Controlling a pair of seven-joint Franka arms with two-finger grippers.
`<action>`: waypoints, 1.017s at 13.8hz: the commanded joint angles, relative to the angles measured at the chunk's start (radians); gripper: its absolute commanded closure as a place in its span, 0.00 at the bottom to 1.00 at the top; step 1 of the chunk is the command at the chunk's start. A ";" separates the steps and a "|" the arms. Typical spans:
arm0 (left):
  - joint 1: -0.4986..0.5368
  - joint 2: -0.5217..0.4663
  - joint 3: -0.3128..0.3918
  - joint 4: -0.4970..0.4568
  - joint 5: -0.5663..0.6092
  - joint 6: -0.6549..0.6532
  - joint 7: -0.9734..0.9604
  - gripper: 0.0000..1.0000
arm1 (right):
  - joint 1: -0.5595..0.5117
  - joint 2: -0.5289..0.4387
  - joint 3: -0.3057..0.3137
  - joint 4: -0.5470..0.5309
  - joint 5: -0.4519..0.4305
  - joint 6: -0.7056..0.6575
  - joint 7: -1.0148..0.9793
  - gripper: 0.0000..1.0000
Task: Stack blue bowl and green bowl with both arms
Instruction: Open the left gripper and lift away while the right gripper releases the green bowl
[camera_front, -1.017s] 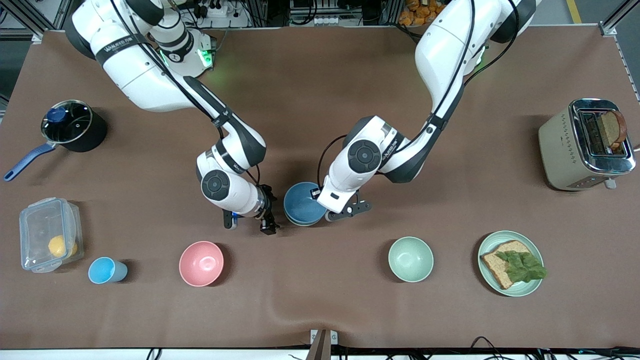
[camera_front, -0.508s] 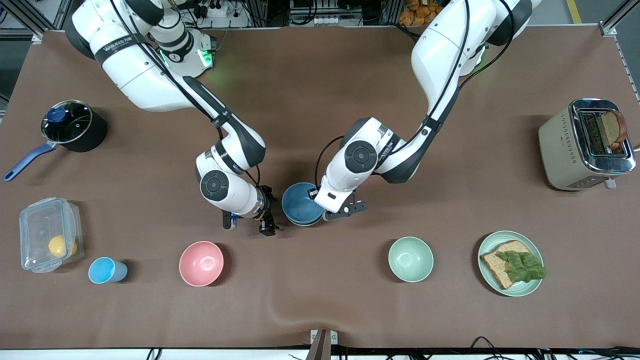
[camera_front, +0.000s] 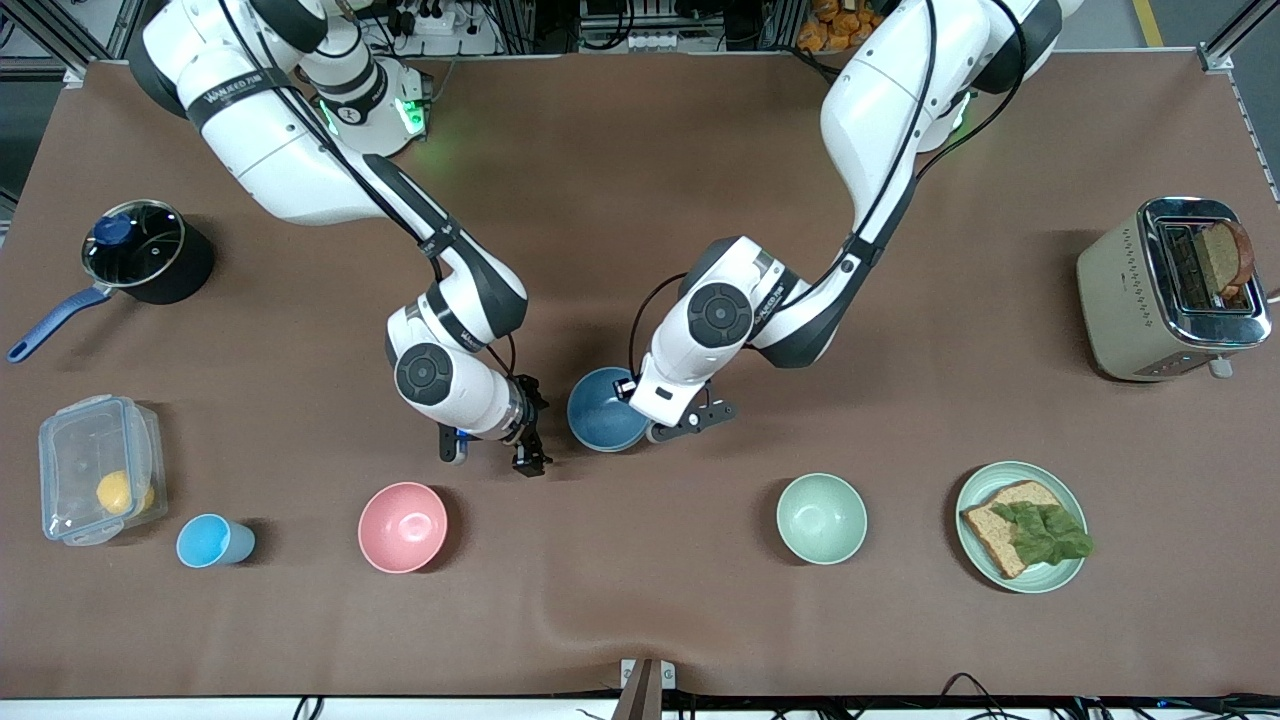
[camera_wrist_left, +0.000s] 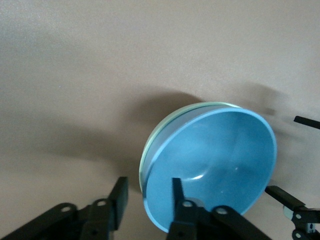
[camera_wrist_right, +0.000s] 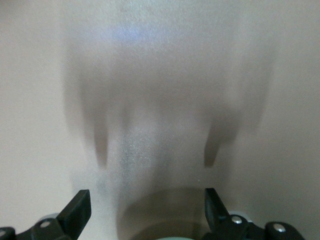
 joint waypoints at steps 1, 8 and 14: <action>0.001 -0.049 0.010 0.011 -0.012 -0.028 -0.023 0.00 | -0.005 0.000 0.002 0.037 -0.059 -0.062 0.012 0.00; 0.217 -0.377 0.012 -0.030 0.109 -0.456 0.113 0.00 | -0.033 -0.054 0.014 0.063 -0.067 -0.229 -0.222 0.00; 0.444 -0.572 0.003 -0.093 0.146 -0.640 0.458 0.00 | -0.134 -0.258 0.028 0.005 -0.021 -0.415 -0.924 0.00</action>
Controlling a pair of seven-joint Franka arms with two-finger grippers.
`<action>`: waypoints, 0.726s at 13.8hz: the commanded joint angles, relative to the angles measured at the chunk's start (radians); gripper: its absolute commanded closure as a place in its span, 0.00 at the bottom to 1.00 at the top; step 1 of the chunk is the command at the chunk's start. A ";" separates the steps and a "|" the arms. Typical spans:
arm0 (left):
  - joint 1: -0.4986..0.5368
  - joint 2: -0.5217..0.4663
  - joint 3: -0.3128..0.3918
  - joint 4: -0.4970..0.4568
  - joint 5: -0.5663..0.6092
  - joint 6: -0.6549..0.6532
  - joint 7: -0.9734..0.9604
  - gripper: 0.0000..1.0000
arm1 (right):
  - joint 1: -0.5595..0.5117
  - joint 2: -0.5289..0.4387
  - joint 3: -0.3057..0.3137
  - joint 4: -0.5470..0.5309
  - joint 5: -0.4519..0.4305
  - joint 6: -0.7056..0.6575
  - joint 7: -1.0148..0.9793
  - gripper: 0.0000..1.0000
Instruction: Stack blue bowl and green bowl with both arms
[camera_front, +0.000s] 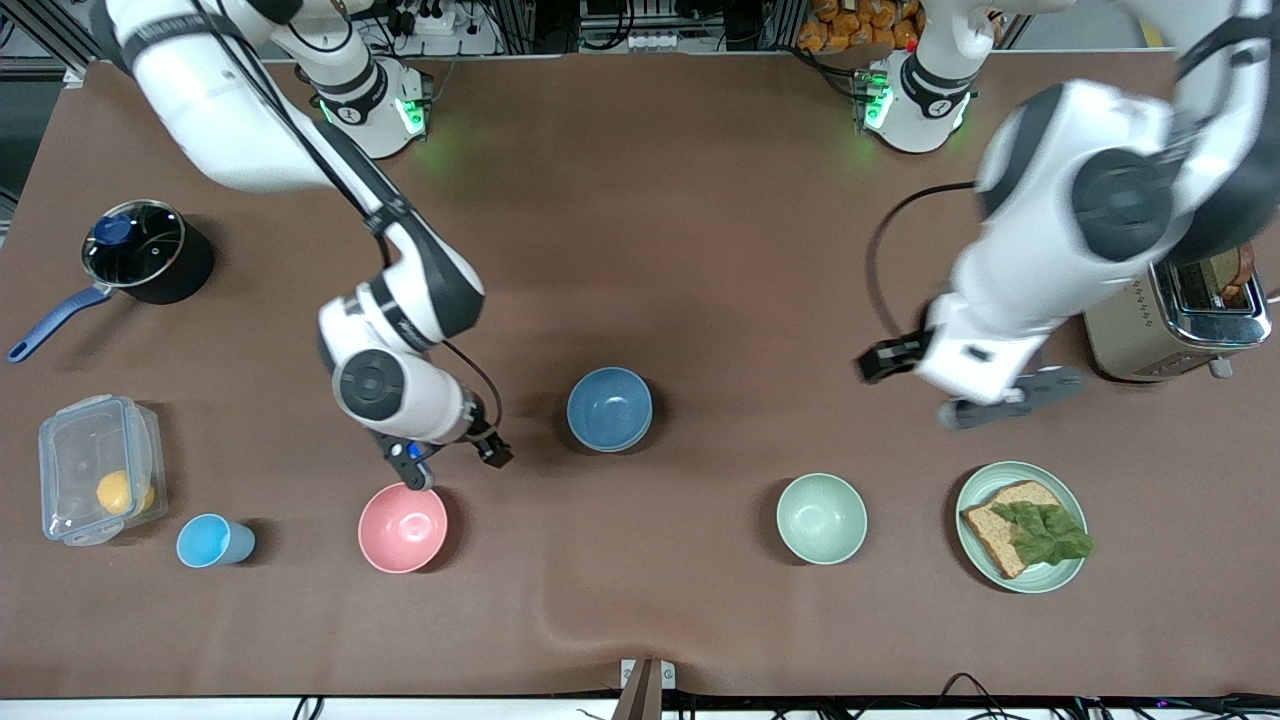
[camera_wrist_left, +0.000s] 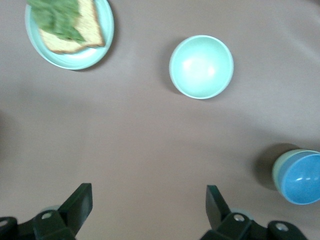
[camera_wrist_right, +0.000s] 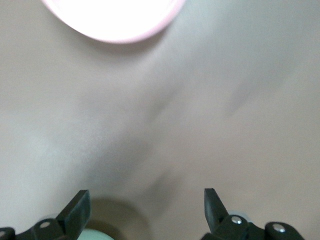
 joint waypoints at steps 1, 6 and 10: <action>0.089 -0.116 -0.014 -0.107 0.017 -0.019 0.167 0.00 | -0.080 -0.154 0.014 -0.089 0.064 -0.060 -0.330 0.00; 0.181 -0.311 -0.007 -0.298 0.009 -0.017 0.325 0.00 | -0.088 -0.309 -0.136 -0.081 0.123 -0.307 -0.786 0.00; 0.215 -0.351 -0.006 -0.298 0.006 -0.022 0.368 0.00 | -0.042 -0.469 -0.344 -0.076 0.182 -0.435 -1.033 0.00</action>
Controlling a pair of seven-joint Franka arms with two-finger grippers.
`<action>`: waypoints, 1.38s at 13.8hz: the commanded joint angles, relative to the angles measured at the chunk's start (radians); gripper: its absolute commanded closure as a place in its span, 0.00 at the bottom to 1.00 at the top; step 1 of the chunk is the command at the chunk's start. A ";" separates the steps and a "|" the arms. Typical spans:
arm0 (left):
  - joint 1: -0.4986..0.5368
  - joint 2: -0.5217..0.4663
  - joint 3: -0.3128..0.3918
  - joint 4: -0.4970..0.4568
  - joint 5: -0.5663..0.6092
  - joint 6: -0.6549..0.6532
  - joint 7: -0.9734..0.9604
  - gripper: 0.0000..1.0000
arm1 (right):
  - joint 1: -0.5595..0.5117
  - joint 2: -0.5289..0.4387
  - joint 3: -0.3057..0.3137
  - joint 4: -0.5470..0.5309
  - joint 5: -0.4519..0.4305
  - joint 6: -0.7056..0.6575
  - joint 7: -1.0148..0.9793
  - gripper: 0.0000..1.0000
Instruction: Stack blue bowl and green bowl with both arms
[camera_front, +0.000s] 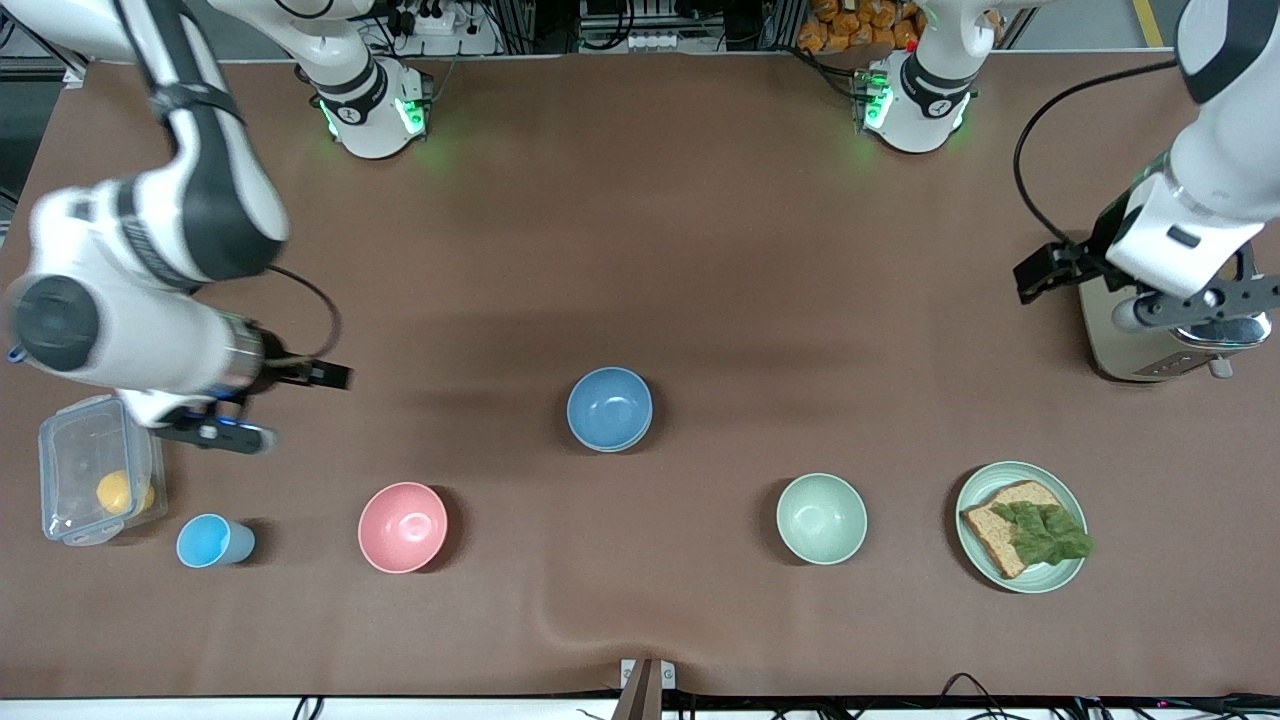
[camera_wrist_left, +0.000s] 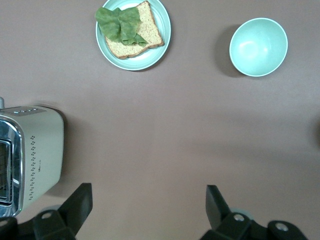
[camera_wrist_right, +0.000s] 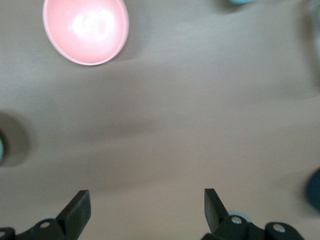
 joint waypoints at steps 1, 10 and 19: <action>0.026 -0.037 -0.006 -0.024 0.006 0.006 0.048 0.00 | 0.020 -0.152 -0.082 -0.049 0.031 -0.050 -0.104 0.00; 0.021 -0.039 -0.008 0.023 0.004 -0.071 0.051 0.00 | -0.020 -0.246 -0.088 0.020 0.009 -0.143 -0.214 0.00; 0.016 -0.046 -0.011 0.023 -0.034 -0.095 0.052 0.00 | -0.025 -0.243 -0.088 0.022 0.009 -0.188 -0.309 0.00</action>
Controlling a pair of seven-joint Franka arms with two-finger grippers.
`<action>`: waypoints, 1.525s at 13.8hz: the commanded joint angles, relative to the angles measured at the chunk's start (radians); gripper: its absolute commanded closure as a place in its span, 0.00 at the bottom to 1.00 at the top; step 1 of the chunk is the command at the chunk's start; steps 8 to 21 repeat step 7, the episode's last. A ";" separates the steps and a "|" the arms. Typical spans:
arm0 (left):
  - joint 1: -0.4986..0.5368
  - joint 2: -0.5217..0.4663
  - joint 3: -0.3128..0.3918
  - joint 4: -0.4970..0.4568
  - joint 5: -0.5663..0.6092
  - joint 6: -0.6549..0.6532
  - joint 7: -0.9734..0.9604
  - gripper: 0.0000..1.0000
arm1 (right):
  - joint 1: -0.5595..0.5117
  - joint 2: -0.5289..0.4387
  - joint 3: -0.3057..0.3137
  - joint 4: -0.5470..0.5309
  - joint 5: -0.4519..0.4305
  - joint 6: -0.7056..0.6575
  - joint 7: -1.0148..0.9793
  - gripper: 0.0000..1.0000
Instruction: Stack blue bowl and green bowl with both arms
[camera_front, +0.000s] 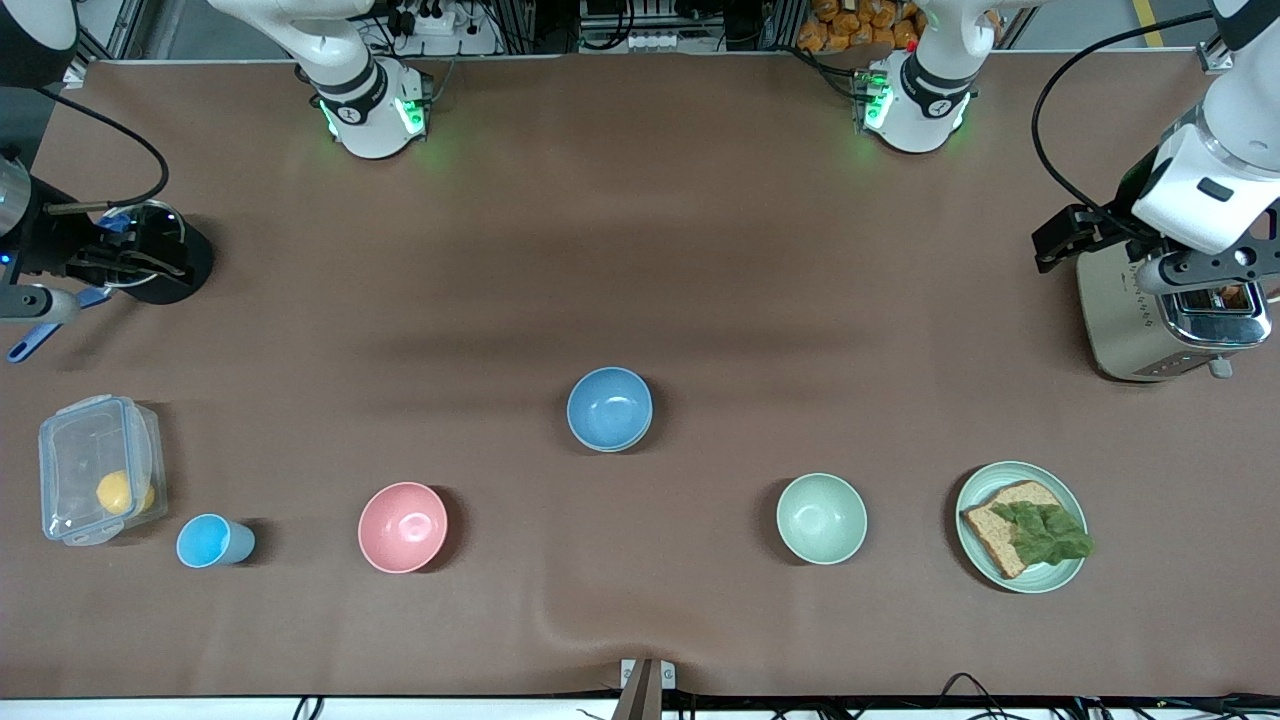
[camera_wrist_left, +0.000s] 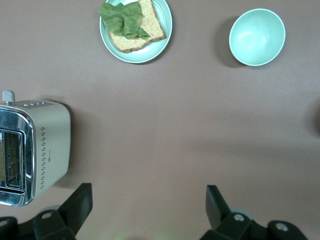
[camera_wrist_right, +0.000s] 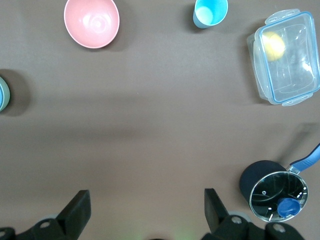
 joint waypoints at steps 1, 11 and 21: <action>0.004 -0.015 -0.002 0.004 -0.019 -0.028 0.026 0.00 | -0.016 -0.002 0.008 0.006 0.002 -0.014 -0.025 0.00; 0.004 -0.023 -0.002 0.004 -0.027 -0.028 0.066 0.00 | -0.015 0.000 0.008 0.006 0.002 -0.028 -0.025 0.00; 0.004 -0.023 -0.002 0.004 -0.027 -0.028 0.066 0.00 | -0.015 0.000 0.008 0.006 0.002 -0.028 -0.025 0.00</action>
